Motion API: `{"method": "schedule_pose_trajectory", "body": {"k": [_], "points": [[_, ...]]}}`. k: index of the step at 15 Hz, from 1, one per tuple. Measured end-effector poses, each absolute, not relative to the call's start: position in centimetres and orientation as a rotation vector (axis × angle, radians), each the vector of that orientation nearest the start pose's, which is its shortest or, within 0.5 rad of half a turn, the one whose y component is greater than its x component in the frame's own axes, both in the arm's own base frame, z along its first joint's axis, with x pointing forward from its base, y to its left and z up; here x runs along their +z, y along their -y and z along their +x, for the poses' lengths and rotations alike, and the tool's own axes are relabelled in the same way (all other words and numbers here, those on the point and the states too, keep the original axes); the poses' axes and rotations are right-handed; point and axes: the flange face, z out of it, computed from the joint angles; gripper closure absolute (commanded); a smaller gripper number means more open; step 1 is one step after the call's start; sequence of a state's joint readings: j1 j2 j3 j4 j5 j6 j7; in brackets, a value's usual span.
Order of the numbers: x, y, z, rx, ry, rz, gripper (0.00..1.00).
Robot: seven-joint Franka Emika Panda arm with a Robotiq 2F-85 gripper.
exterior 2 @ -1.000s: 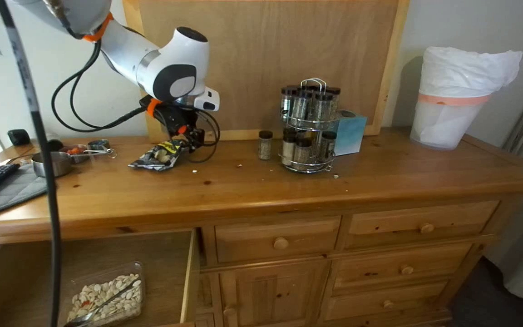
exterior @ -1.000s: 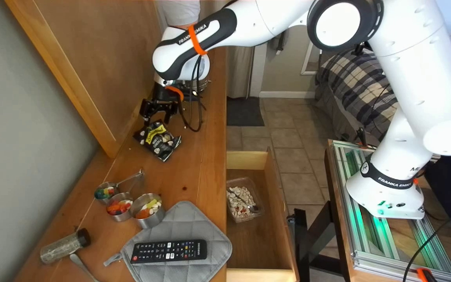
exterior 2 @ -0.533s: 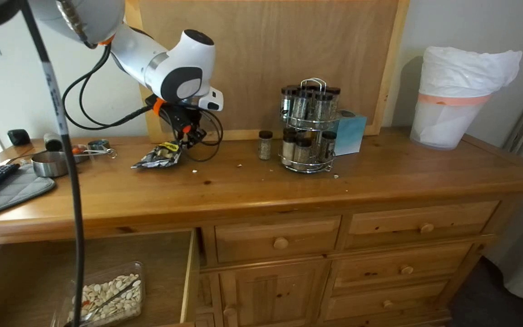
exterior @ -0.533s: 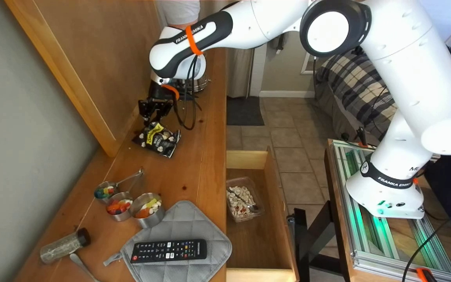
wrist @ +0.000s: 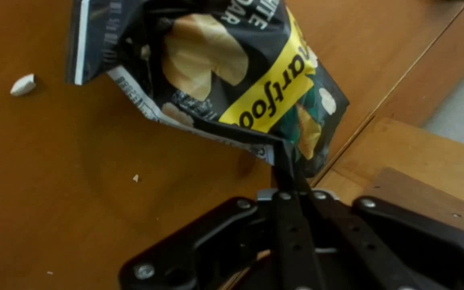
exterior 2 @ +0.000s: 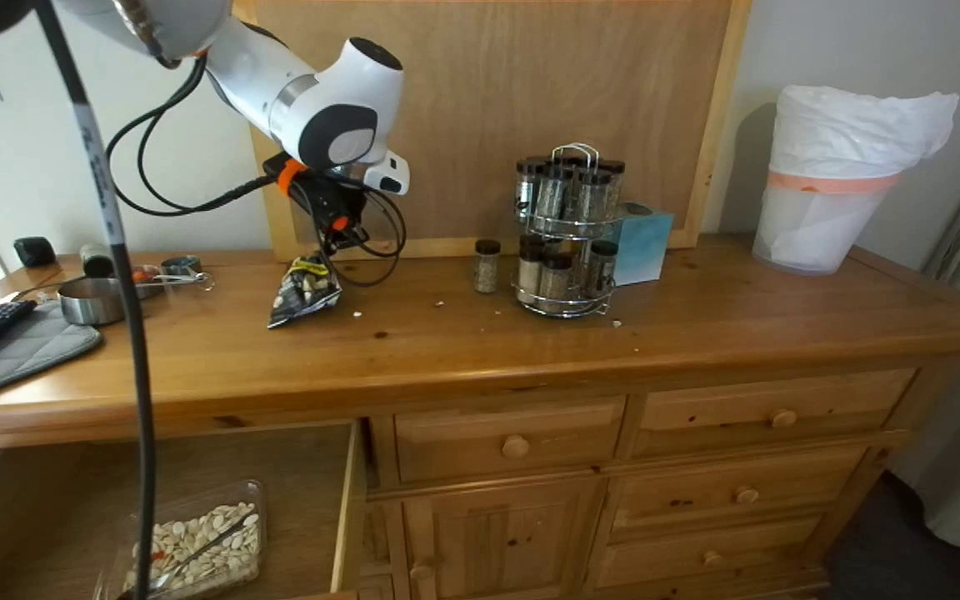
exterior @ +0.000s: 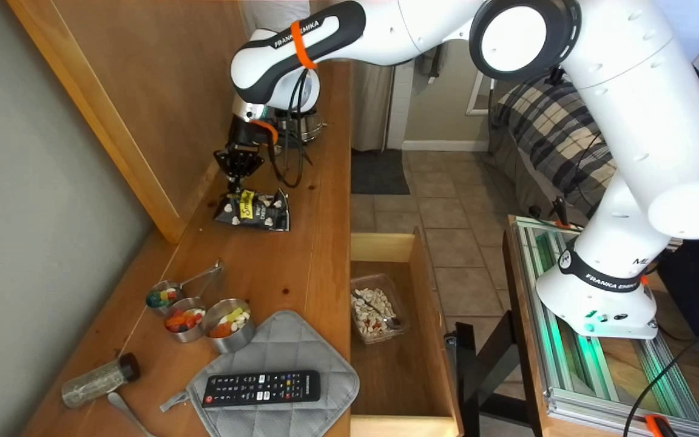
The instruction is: Put the pack of chips on the table into the open drawer
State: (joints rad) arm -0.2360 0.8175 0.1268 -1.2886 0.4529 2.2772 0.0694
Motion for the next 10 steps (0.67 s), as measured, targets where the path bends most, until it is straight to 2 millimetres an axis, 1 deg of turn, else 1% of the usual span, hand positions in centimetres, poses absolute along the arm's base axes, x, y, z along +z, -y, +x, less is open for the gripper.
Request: {"method": "schedule_pose_trajectory", "body": {"k": [2, 4, 7, 10], "points": [[28.4, 9.2, 75.1, -0.133, -0.613, -2.600, 0.96], [29.0, 8.6, 73.5, -0.015, -0.547, -2.607, 0.98], [29.7, 8.0, 70.3, 0.128, -0.428, -2.619, 0.97], [30.1, 7.1, 66.6, 0.210, -0.308, -2.629, 0.98]]}}
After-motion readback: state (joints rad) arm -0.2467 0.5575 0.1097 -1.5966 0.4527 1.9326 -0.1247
